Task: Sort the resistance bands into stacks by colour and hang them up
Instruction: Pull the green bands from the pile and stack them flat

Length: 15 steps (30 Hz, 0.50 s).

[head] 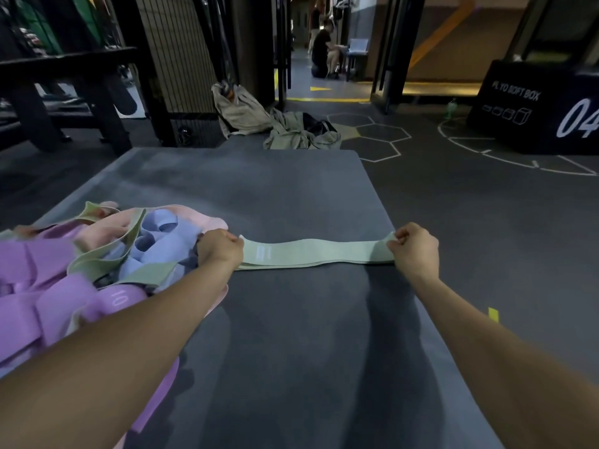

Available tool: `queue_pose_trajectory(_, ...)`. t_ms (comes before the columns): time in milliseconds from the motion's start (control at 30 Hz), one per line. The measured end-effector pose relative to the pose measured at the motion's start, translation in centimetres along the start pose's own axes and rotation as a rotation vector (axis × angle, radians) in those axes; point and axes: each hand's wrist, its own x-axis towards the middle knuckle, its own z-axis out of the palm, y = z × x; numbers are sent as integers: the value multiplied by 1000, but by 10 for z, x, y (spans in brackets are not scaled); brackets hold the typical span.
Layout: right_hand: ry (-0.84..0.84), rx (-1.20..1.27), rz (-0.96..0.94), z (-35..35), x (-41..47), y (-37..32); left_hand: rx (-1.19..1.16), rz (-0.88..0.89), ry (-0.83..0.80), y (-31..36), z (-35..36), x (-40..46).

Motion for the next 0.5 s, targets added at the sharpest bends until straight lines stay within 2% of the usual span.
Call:
queue_pose_trajectory(167,17,-154,-64,2,-5,1,-51,-9,-24,-2,0,0)
queue_pose_trajectory(300,55,-365,-271,8,-11,-16,-97,-17,-34,-2,-1,0)
queue_pose_trajectory(367,-66,-316,-419,17,-17,-36,-80,-5,-54,-3,-2,-1)
queue_pose_trajectory(500,-441,-294,-620,47,-39,-76,-70,27,-85,-12,-5,4)
